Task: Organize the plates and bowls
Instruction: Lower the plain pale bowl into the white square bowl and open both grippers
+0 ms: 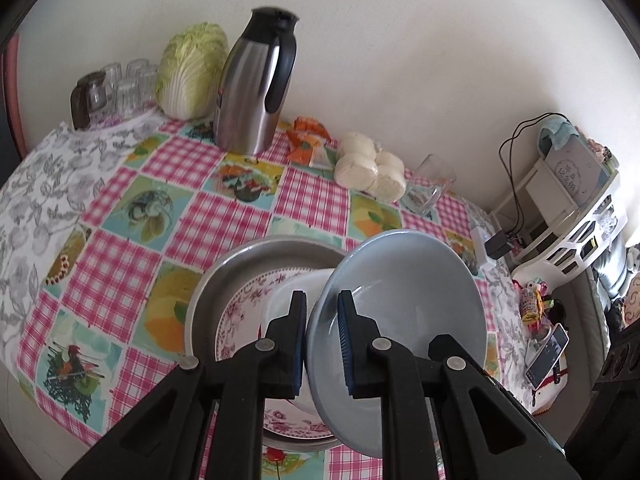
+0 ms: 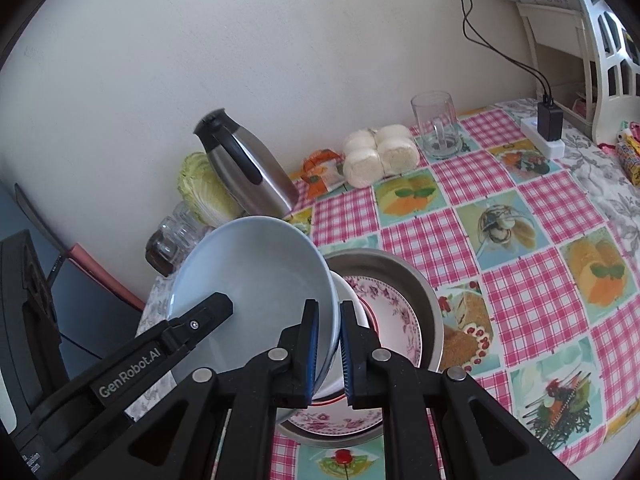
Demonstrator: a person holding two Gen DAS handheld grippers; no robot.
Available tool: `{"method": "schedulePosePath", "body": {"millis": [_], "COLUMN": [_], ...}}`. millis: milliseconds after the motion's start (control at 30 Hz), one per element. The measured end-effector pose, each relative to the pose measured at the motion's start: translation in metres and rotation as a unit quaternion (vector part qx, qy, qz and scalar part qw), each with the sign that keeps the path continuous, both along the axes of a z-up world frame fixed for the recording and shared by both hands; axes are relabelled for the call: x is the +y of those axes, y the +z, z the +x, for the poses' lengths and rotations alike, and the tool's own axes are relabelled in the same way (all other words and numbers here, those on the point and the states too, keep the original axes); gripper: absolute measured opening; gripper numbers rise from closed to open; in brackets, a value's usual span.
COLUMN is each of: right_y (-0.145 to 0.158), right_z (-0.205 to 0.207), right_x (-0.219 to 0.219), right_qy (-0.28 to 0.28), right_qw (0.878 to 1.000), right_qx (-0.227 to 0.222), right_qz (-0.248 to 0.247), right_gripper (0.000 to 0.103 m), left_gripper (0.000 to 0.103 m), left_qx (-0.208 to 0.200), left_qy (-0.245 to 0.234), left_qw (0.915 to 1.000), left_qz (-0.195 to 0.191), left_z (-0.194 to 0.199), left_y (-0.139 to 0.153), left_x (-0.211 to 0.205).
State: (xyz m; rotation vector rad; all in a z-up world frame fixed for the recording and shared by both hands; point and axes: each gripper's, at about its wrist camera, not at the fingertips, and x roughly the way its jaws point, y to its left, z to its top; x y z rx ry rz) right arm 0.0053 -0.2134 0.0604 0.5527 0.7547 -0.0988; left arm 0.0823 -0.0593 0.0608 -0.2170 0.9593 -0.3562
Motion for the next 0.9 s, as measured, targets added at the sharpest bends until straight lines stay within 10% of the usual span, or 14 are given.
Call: {"method": "schedulePosePath", "body": {"millis": [900], "right_y": [-0.033], "right_z": [0.024], "right_x": [-0.004], "right_qy": [0.005], "right_qw": [1.000], "right_qx": [0.012], "right_qz": [0.017], "right_gripper": [0.016], "left_gripper": [0.016], "left_qx": [0.039], "left_qy": [0.022], "left_qw": [0.9990], "left_qz": [0.003], "left_z": [0.017], "left_y": [-0.025], "left_x": [0.004]}}
